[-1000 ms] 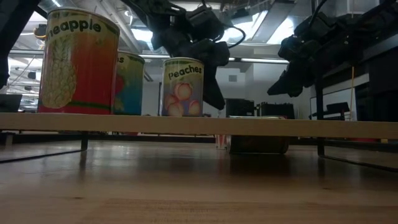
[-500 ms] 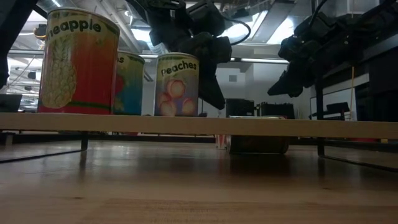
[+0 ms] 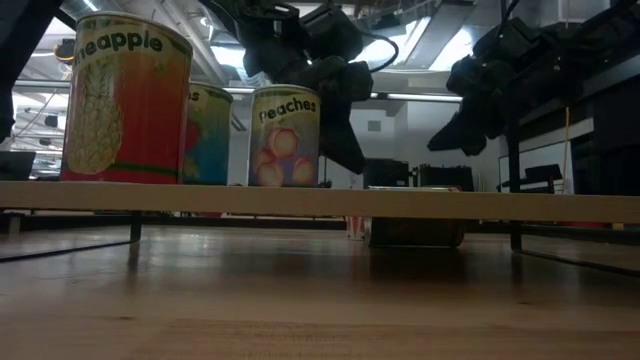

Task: Pick and place cans onto a shelf
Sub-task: Put the blue yellow canned carrot on the shelf

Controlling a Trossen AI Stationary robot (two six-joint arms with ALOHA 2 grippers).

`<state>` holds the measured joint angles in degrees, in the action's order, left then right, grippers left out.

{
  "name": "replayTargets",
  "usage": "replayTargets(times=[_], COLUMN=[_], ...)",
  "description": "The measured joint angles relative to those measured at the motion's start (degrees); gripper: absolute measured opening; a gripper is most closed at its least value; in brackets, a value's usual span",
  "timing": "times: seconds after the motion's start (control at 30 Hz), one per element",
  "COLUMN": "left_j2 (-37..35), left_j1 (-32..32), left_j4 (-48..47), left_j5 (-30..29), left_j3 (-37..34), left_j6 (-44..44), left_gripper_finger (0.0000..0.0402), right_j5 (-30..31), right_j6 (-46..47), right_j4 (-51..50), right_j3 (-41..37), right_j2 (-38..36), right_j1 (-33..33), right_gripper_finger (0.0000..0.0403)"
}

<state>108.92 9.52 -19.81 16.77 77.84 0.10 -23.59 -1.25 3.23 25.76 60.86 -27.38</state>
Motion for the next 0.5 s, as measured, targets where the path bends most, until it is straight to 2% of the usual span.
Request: replayTargets(times=[0.23,0.5], left_j2=[0.00,0.00], left_j1=[0.07,1.49], left_j4=[-0.02,0.43], left_j5=[0.90,0.99], left_j3=[0.02,0.02], left_j6=[-0.06,-2.12], left_gripper_finger=[0.0069,0.0069], right_j5=[0.00,-0.02], right_j6=[1.64,2.50], right_j4=[-0.09,-2.05], right_j3=[0.00,0.00], right_j2=[0.00,0.00], right_j1=[0.02,0.02], right_gripper_finger=[0.0148,0.0158])
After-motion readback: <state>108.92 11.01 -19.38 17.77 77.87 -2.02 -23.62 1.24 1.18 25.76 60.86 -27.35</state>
